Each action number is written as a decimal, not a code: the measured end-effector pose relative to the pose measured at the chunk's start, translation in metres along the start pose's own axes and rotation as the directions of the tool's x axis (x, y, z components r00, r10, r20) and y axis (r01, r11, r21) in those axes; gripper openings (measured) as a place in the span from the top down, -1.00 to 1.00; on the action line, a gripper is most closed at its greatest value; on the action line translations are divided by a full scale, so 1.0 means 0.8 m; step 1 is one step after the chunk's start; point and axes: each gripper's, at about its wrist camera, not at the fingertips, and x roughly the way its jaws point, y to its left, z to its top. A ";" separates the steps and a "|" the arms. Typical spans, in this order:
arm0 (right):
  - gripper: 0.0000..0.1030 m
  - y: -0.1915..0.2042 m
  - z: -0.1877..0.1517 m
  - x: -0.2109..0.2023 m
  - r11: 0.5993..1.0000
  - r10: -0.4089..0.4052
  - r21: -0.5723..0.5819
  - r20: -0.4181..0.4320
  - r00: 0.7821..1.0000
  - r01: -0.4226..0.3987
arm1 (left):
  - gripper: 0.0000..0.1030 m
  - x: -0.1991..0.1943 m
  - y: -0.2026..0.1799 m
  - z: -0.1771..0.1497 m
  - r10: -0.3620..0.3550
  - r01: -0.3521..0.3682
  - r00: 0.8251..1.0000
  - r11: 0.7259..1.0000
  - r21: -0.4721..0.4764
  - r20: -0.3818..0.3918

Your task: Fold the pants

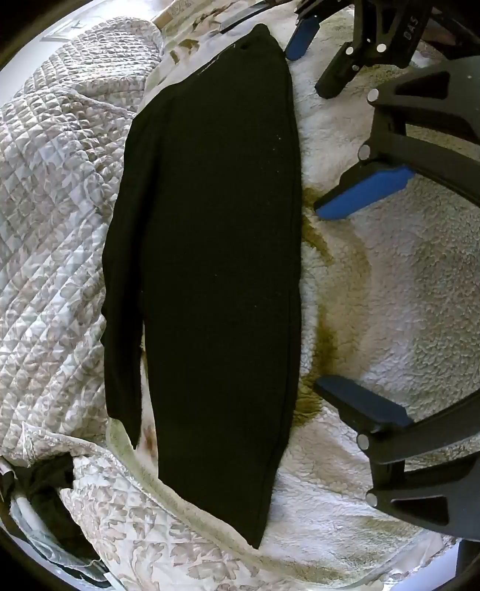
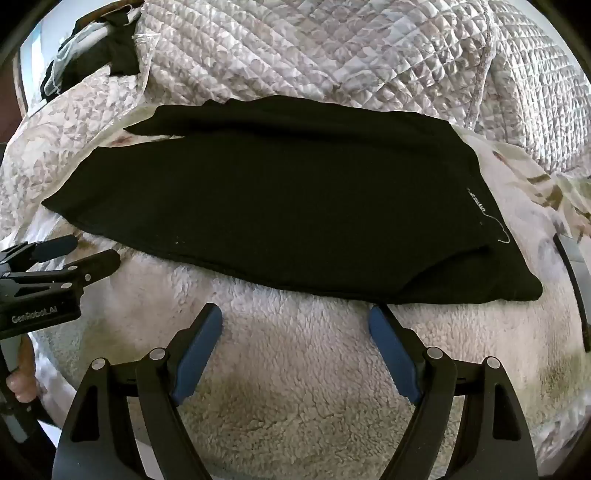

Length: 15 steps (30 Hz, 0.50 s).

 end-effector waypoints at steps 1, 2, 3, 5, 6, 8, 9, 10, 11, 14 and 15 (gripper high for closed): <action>-0.60 0.000 0.000 0.000 1.000 -0.002 -0.003 0.001 1.000 0.002 | -0.72 0.000 0.000 0.000 -0.001 0.001 1.000 1.000 -0.001 -0.001; -0.61 0.001 0.000 0.000 1.000 -0.004 -0.004 0.001 1.000 0.004 | -0.72 0.000 0.000 0.000 -0.001 0.001 1.000 1.000 0.000 -0.001; -0.61 0.000 0.000 -0.001 1.000 -0.004 -0.003 0.002 1.000 0.004 | -0.73 0.000 0.000 0.000 0.000 0.000 1.000 1.000 0.001 -0.001; -0.62 -0.001 0.000 -0.002 1.000 -0.004 -0.001 0.004 1.000 0.004 | -0.73 0.000 -0.001 0.000 0.002 -0.002 1.000 1.000 0.004 -0.001; -0.62 -0.001 0.000 -0.002 1.000 -0.005 -0.002 0.005 1.000 0.005 | -0.73 0.000 -0.001 0.000 0.003 -0.003 1.000 1.000 0.006 -0.001; -0.63 0.001 0.002 0.002 1.000 -0.012 -0.003 0.003 1.000 0.012 | -0.73 0.002 -0.004 -0.002 0.002 -0.002 1.000 1.000 0.007 -0.002; -0.63 0.000 0.002 0.002 1.000 -0.013 -0.004 0.004 1.000 0.013 | -0.73 0.003 -0.005 -0.001 0.002 -0.002 1.000 1.000 0.008 -0.003; -0.63 -0.002 0.003 0.003 1.000 -0.013 -0.005 0.004 1.000 0.013 | -0.73 0.003 -0.006 -0.001 0.002 -0.002 1.000 1.000 0.007 -0.004; -0.63 -0.004 0.004 0.004 1.000 -0.013 -0.007 0.003 1.000 0.013 | -0.73 0.003 -0.006 -0.002 0.003 -0.003 1.000 1.000 0.007 -0.003; -0.63 -0.009 0.007 0.005 1.000 -0.017 -0.008 0.004 1.000 0.017 | -0.73 0.004 -0.008 -0.003 0.003 -0.003 1.000 1.000 0.006 -0.003; -0.63 0.000 0.002 0.002 1.000 -0.024 -0.005 0.008 1.000 0.024 | -0.73 0.004 -0.009 -0.003 0.003 -0.003 1.000 1.000 0.005 -0.004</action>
